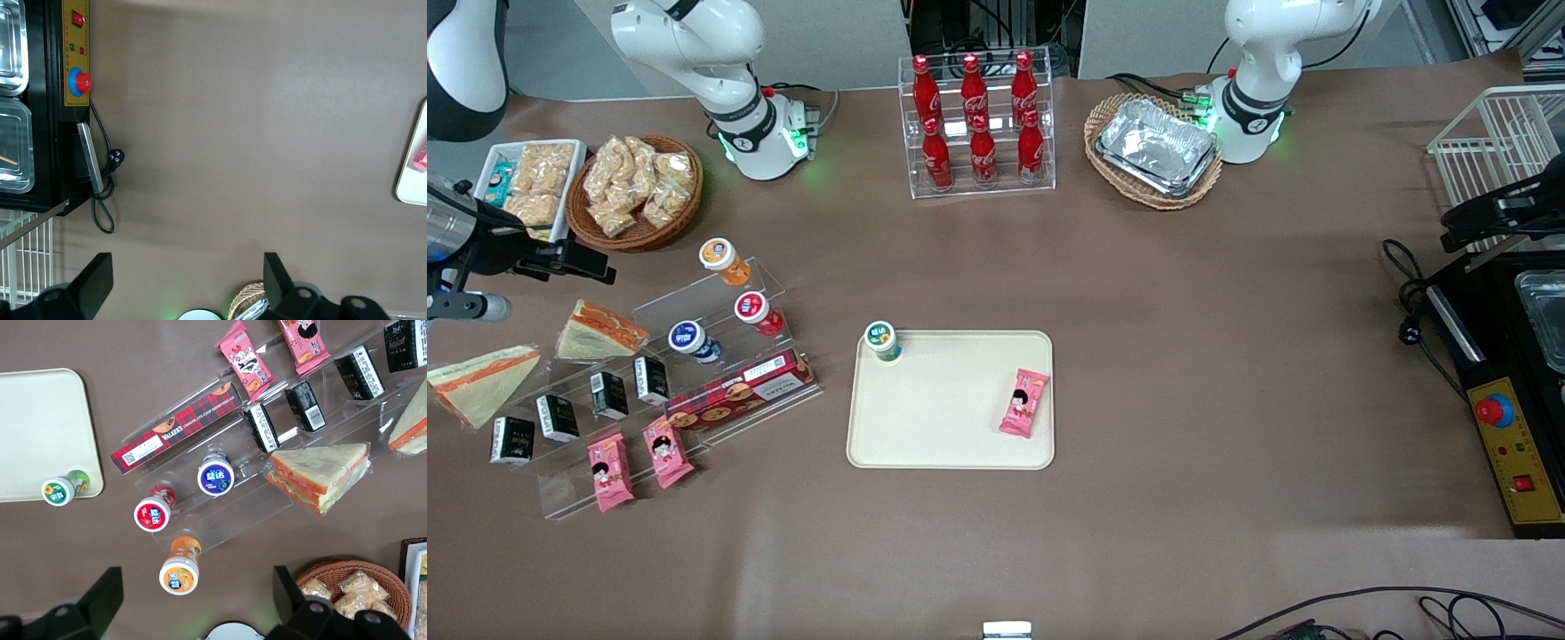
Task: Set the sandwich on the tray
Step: 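Move the right gripper over the acrylic rack toward the wrapped sandwiches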
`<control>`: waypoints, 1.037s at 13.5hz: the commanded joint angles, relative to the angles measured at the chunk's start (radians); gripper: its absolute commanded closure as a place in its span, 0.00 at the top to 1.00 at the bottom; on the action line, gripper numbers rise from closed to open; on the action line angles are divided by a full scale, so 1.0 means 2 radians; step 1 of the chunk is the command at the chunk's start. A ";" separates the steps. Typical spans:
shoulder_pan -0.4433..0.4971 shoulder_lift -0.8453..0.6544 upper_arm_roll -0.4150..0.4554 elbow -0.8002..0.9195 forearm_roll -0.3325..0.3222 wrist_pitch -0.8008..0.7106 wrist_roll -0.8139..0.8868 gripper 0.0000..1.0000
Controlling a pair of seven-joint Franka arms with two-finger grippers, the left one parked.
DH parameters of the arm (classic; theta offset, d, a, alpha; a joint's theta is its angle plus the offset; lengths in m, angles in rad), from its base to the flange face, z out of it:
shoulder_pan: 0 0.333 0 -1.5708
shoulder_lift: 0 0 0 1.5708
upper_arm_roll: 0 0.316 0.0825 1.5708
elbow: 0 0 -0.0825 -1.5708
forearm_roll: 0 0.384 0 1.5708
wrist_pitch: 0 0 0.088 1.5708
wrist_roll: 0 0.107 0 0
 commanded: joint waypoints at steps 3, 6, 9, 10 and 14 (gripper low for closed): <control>0.003 -0.001 -0.001 0.009 0.007 -0.007 0.002 1.00; 0.003 0.002 -0.002 0.012 0.006 -0.003 0.000 1.00; -0.002 0.006 -0.004 0.026 -0.011 -0.003 0.000 1.00; -0.001 0.006 -0.004 0.028 -0.016 -0.003 0.000 1.00; 0.004 0.008 -0.003 0.031 -0.069 -0.001 0.033 1.00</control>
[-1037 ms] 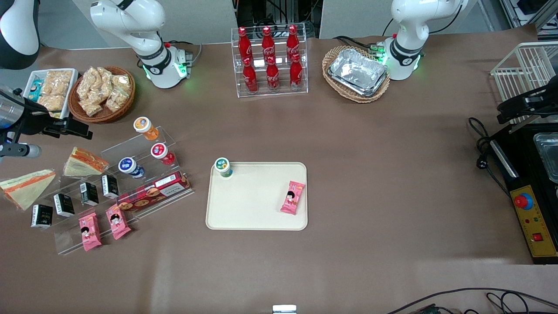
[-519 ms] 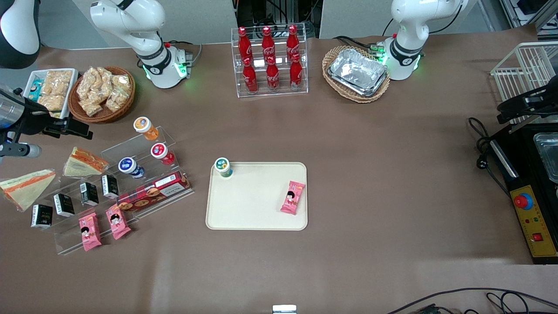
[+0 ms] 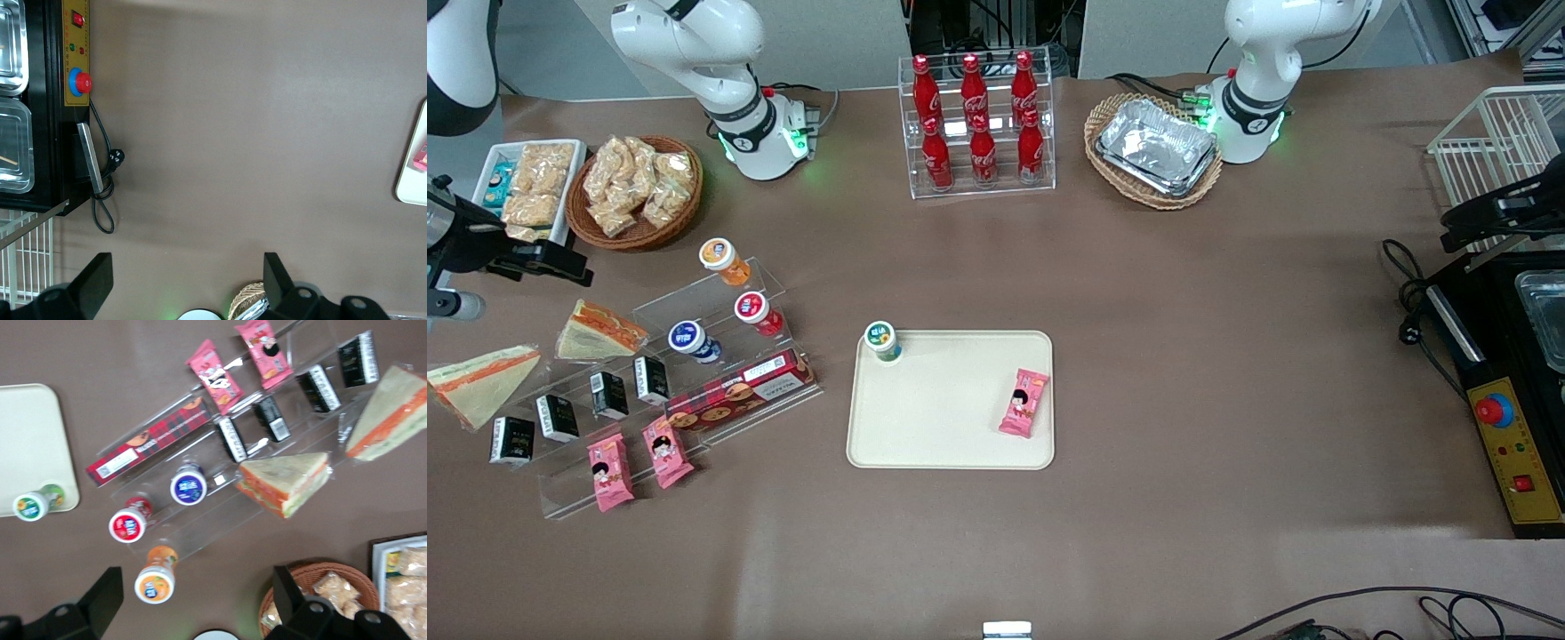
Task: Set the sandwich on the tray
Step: 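Move the right gripper over the acrylic rack toward the wrapped sandwiches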
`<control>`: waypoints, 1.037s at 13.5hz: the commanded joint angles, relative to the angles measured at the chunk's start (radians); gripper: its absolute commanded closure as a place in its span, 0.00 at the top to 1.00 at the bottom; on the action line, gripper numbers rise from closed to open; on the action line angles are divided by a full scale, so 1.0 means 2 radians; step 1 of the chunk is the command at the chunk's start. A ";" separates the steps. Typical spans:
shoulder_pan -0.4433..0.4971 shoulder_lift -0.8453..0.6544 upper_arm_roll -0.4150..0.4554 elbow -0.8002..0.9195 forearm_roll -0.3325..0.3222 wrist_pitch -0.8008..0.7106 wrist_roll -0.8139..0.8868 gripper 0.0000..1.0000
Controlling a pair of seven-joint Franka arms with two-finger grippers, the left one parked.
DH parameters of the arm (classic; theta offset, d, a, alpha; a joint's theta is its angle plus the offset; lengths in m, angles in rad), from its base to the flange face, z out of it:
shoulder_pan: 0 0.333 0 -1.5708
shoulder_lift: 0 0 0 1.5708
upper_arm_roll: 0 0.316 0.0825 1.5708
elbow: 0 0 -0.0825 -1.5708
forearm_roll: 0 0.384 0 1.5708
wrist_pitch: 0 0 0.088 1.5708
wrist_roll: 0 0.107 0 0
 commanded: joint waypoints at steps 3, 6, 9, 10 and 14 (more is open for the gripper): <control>-0.010 0.015 -0.007 0.033 -0.031 0.004 0.046 1.00; -0.016 0.015 -0.035 0.033 -0.027 0.024 0.053 1.00; -0.042 0.025 -0.039 0.033 -0.028 0.052 0.101 1.00; -0.052 0.028 -0.039 0.033 -0.027 0.057 0.103 1.00; -0.091 0.048 -0.039 0.033 -0.026 0.076 0.112 1.00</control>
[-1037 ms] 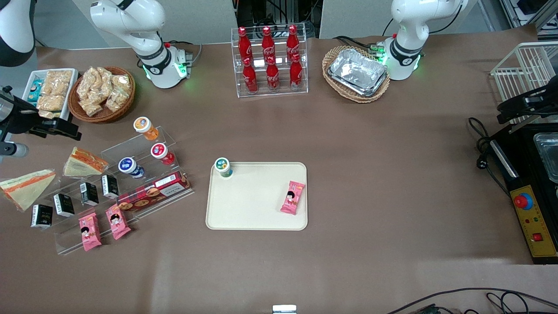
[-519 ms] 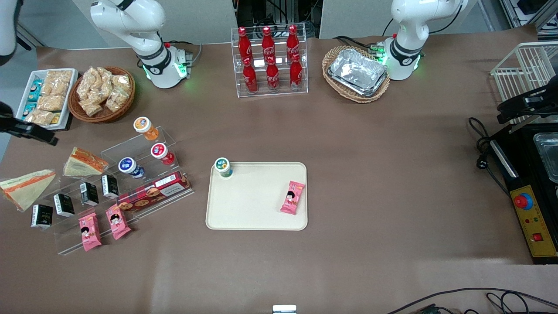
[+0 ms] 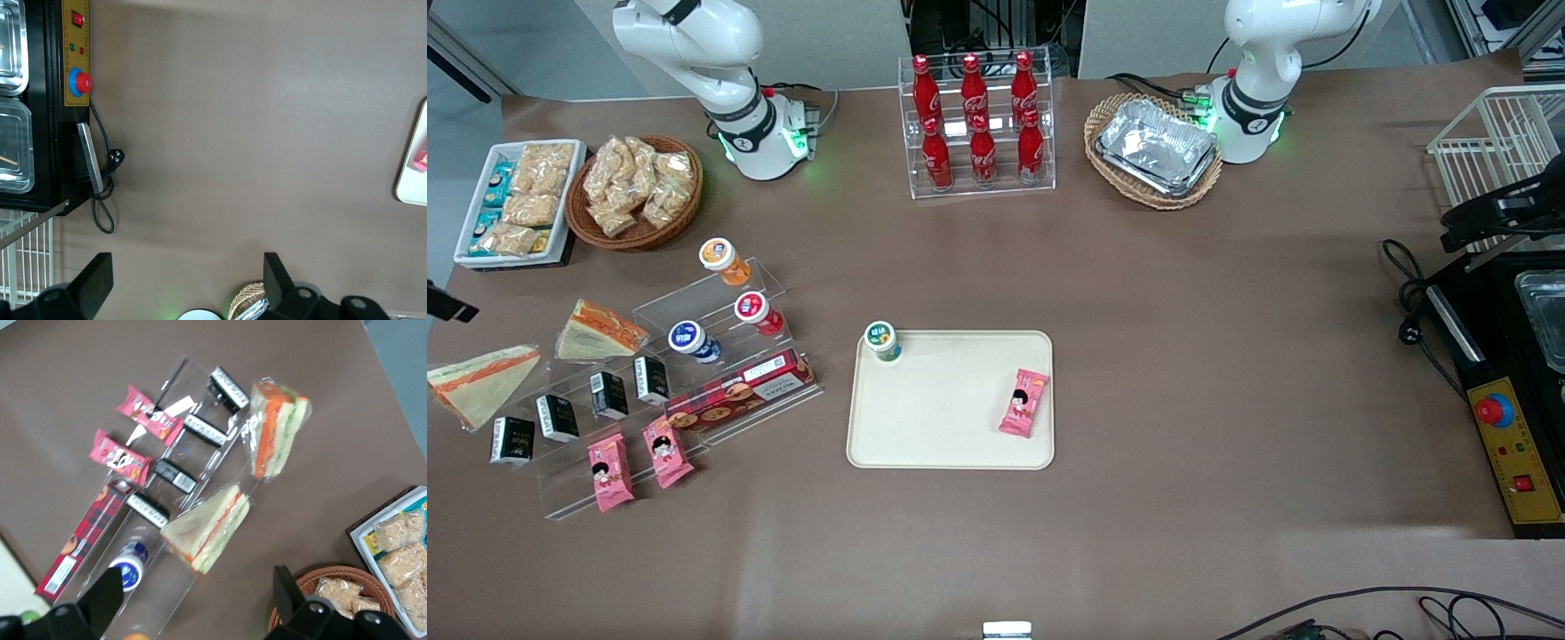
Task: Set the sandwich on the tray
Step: 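Lower the right gripper onto the wrapped triangle sandwich and close it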
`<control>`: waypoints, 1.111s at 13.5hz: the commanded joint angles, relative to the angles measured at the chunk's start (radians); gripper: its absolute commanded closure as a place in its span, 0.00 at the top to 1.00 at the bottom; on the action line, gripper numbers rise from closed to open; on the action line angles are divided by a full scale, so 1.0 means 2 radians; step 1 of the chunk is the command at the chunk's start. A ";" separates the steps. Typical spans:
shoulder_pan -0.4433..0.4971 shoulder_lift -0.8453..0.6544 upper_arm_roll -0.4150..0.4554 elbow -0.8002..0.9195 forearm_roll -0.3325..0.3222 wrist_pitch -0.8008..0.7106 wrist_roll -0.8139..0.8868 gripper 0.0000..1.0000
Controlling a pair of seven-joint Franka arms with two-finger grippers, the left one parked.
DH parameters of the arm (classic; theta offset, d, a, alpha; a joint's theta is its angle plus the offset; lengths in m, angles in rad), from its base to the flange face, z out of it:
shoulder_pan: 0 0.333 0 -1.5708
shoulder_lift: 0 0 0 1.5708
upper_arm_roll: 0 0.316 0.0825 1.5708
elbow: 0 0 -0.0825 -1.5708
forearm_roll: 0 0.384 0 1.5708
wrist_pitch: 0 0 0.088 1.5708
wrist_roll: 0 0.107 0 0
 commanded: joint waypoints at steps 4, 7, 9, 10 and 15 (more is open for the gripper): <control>-0.073 0.056 0.000 0.014 -0.004 0.020 -0.032 1.00; -0.095 0.083 -0.002 0.017 -0.004 0.049 -0.047 1.00; -0.108 0.101 -0.002 0.017 -0.004 0.071 -0.067 1.00; -0.115 0.112 -0.001 0.017 -0.003 0.080 -0.081 1.00; -0.125 0.159 -0.001 0.017 0.026 0.127 -0.138 1.00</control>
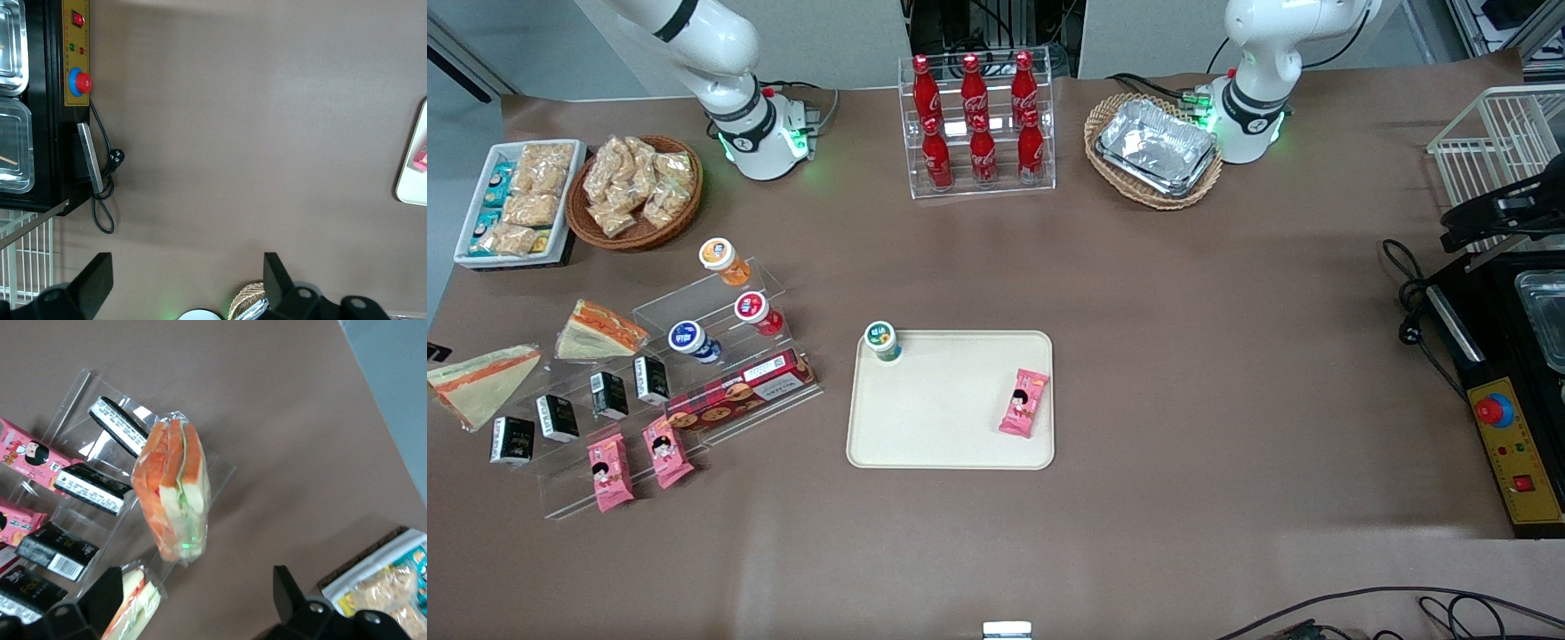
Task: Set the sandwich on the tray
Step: 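Lower the right gripper onto the wrapped triangle sandwich and close it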
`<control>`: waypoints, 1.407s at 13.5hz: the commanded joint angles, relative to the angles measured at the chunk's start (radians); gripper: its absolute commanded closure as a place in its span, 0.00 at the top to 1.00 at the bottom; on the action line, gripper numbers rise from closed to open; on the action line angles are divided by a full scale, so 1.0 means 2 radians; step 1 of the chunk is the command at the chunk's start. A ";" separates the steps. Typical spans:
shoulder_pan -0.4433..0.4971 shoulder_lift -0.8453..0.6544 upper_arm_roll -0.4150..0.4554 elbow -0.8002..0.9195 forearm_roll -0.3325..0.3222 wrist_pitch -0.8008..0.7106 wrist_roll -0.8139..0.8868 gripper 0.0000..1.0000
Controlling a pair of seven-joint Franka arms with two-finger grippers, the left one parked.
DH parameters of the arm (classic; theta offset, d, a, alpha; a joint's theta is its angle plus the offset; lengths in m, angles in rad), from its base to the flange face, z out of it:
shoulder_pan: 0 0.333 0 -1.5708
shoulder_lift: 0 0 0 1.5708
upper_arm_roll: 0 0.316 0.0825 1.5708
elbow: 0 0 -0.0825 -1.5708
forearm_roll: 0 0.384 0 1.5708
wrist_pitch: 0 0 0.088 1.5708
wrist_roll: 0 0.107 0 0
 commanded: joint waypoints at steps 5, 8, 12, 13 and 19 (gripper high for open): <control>-0.008 0.054 0.005 0.014 0.034 0.060 -0.030 1.00; -0.007 0.065 0.005 0.013 0.034 0.084 -0.025 1.00; -0.006 0.075 0.005 0.008 0.045 0.099 -0.024 1.00; -0.005 0.076 0.005 0.008 0.057 0.099 -0.024 1.00; -0.003 0.081 0.005 0.007 0.065 0.101 -0.017 0.85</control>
